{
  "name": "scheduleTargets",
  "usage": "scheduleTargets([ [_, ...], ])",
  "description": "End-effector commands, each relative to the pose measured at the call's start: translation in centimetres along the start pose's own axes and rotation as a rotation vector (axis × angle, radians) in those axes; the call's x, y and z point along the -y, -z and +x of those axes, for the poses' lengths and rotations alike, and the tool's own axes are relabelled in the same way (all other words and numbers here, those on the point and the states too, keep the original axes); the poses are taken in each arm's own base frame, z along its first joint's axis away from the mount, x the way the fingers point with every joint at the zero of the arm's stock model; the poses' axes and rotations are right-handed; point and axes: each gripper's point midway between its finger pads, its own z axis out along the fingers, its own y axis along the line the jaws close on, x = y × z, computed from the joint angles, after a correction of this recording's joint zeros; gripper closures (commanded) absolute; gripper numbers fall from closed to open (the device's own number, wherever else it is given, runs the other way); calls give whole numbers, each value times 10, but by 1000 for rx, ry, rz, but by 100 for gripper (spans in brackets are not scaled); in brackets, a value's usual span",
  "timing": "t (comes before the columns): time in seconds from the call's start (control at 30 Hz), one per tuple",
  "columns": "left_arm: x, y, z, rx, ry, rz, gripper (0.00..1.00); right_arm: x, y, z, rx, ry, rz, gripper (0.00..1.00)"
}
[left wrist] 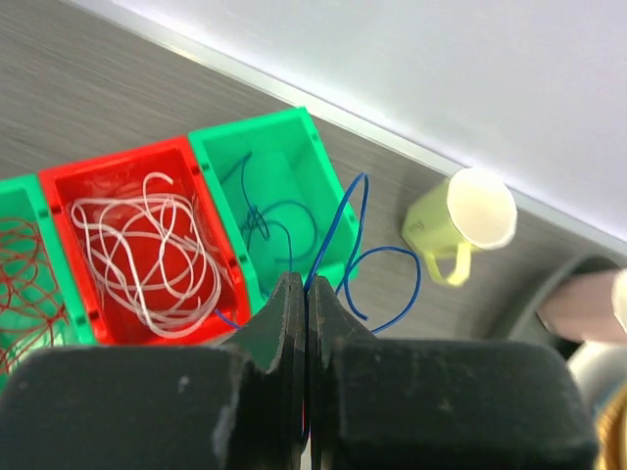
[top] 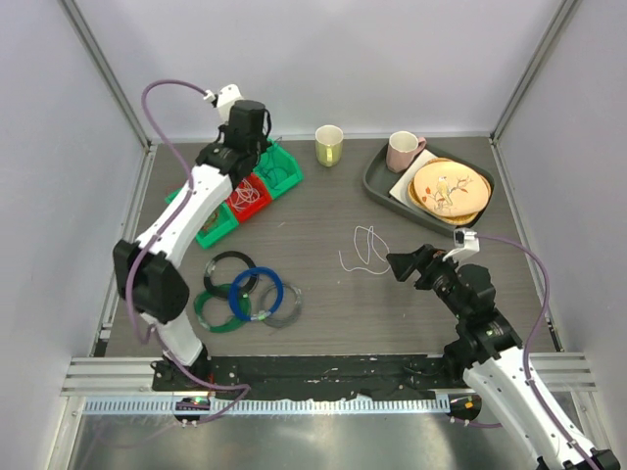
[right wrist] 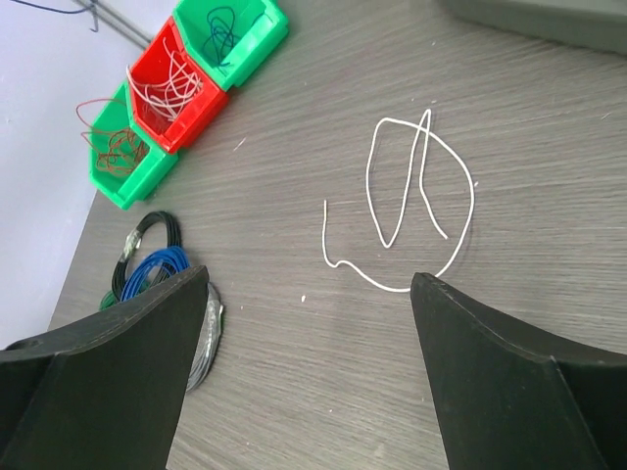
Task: Untangle the cables
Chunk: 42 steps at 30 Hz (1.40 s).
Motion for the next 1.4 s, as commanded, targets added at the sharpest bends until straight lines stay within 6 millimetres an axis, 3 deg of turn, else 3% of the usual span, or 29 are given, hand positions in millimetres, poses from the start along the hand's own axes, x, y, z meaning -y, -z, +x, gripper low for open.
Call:
scheduleTargets([
  [0.0,-15,-39,-9,39,-52,-155,100,-6,3,-26,105,8,-2,10],
  [0.07,-15,-65,-15,64,-55,-177,100,-6,3,-26,105,11,-2,10],
  [0.1,-8,-71,-29,91,-30,-156,100,-5,2,-25,101,14,2,10],
  [0.13,-7,-79,-25,66,-23,-149,100,0,1,-27,115,14,33,10],
  [0.17,-14,-100,-11,32,-26,-173,100,2,0,-27,115,17,39,10],
  [0.2,-6,-103,-21,46,8,-155,100,4,-1,-26,109,20,51,10],
  [0.27,-10,-123,-5,16,2,-170,100,7,-3,-26,108,21,66,10],
  [0.37,-15,-140,4,28,20,-197,100,10,-5,-24,96,25,76,10],
  [0.6,-19,-170,38,-32,67,-165,100,12,-8,-22,92,30,86,10],
  [0.8,-25,-179,47,-39,55,-188,100,16,-10,-20,82,34,102,10],
  [0.97,-37,-188,62,-65,22,-234,94,17,-12,-18,74,34,106,10],
  [1.0,-34,-188,62,-68,13,-224,92,17,-12,-18,73,34,105,10],
  [1.03,-32,-189,65,-85,4,-209,82,17,-12,-19,75,32,106,10],
  [1.13,-30,-190,65,-92,2,-208,66,17,-13,-19,75,36,108,10],
  [1.37,-18,-170,43,-88,3,-155,36,20,-15,-17,63,49,119,10],
])
